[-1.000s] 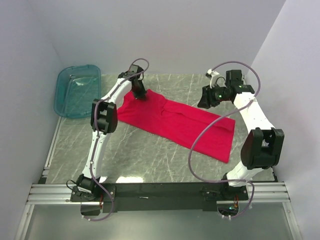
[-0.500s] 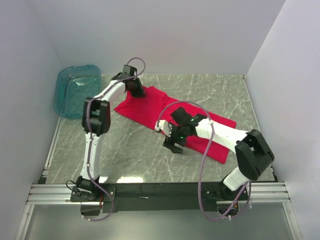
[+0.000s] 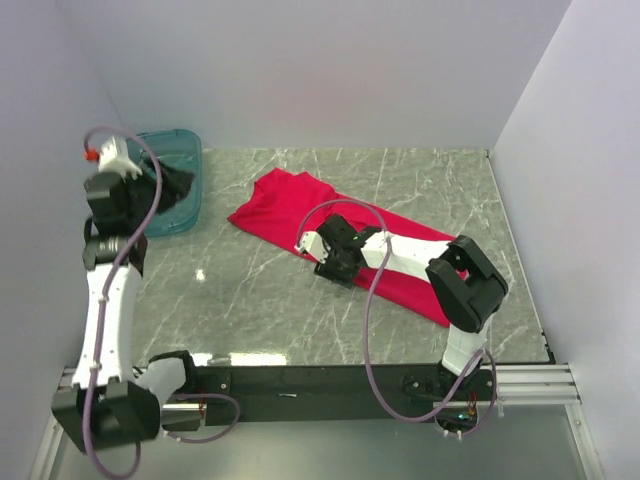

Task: Fold and stack the t-shirts
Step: Fold the tshirt

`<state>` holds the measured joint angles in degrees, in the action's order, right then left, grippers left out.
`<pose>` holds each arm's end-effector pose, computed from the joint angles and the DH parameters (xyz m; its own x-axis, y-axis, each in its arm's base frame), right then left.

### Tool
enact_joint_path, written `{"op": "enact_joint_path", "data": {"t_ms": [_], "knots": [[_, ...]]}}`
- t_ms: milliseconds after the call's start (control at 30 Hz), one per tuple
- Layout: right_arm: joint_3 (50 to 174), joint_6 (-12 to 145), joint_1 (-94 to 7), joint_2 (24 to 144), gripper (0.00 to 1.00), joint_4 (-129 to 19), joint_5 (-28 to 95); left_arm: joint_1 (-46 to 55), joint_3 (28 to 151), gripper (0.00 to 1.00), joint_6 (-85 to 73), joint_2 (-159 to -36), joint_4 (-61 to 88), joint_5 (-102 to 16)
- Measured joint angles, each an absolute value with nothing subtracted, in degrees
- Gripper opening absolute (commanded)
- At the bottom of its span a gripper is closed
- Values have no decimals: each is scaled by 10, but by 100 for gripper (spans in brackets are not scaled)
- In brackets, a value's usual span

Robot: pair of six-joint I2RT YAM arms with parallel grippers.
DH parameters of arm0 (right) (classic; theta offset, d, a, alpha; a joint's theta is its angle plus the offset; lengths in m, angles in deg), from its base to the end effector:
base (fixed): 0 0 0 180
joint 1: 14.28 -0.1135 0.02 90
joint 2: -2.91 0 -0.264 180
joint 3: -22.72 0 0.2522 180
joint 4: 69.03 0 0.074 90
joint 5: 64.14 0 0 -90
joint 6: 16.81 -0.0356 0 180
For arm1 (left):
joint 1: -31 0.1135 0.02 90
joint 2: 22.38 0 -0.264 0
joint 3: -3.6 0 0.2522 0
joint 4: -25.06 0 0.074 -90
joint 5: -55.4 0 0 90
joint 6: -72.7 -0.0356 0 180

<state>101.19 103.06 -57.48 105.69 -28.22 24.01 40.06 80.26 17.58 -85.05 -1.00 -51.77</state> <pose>0.2591 0.2417 0.1677 -0.2376 -0.9060 -0.3502 -0.9141 0.3306 -0.2349 0.2477 0.0289 0.3864 -0.2464 -0.5926 -0.7669 -0.0076 0.7925 -0.6099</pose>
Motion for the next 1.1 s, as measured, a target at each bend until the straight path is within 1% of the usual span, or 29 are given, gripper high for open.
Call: {"op": "enact_joint_path", "data": {"t_ms": [33, 100, 133, 200, 233, 300, 333, 367, 467, 600, 667, 700, 767, 800, 867, 900, 933, 1033, 1100], "knots": [[1014, 1028, -575, 1065, 56, -281, 236, 411, 765, 70, 177, -820, -16, -530], [1024, 1025, -577, 1074, 51, -280, 232, 419, 708, 70, 179, -789, -34, -554], [1029, 1024, -578, 1079, 42, -281, 232, 421, 683, 70, 183, -779, -49, -564], [1032, 1022, -582, 1085, 32, -282, 229, 422, 642, 70, 190, -768, -78, -580], [1033, 1021, -584, 1086, 25, -282, 228, 422, 624, 70, 194, -758, -95, -589], [1033, 1021, -591, 1088, 17, -280, 229, 422, 600, 69, 200, -735, -119, -598], [1035, 1020, -593, 1089, 11, -278, 231, 422, 591, 69, 201, -721, -127, -603], [1038, 1017, -595, 1091, 8, -272, 239, 422, 583, 69, 205, -705, -134, -606], [1053, 1013, -601, 1097, 1, -255, 274, 422, 558, 68, 216, -661, -142, -622], [1104, 997, -619, 1127, 0, -221, 349, 422, 516, 67, 238, -638, -152, -643], [1155, 988, -638, 1159, 0, -194, 391, 423, 497, 67, 247, -641, -157, -648], [1188, 982, -650, 1179, 14, -184, 411, 423, 491, 67, 255, -644, -161, -650], [1257, 968, -670, 1223, 32, -163, 444, 423, 487, 67, 266, -655, -164, -650], [1299, 961, -680, 1249, 46, -157, 464, 423, 487, 68, 271, -664, -159, -650], [1380, 948, -695, 1296, 58, -137, 492, 423, 488, 67, 275, -683, -155, -647], [1401, 942, -699, 1306, 63, -132, 499, 423, 490, 66, 275, -696, -152, -640], [1411, 937, -698, 1309, 75, -129, 503, 426, 491, 66, 275, -714, -149, -636], [1390, 931, -671, 1278, 91, -130, 523, 426, 497, 60, 274, -778, -128, -627], [1351, 919, -619, 1236, 92, -137, 539, 426, 501, 56, 273, -817, -110, -623]]}}
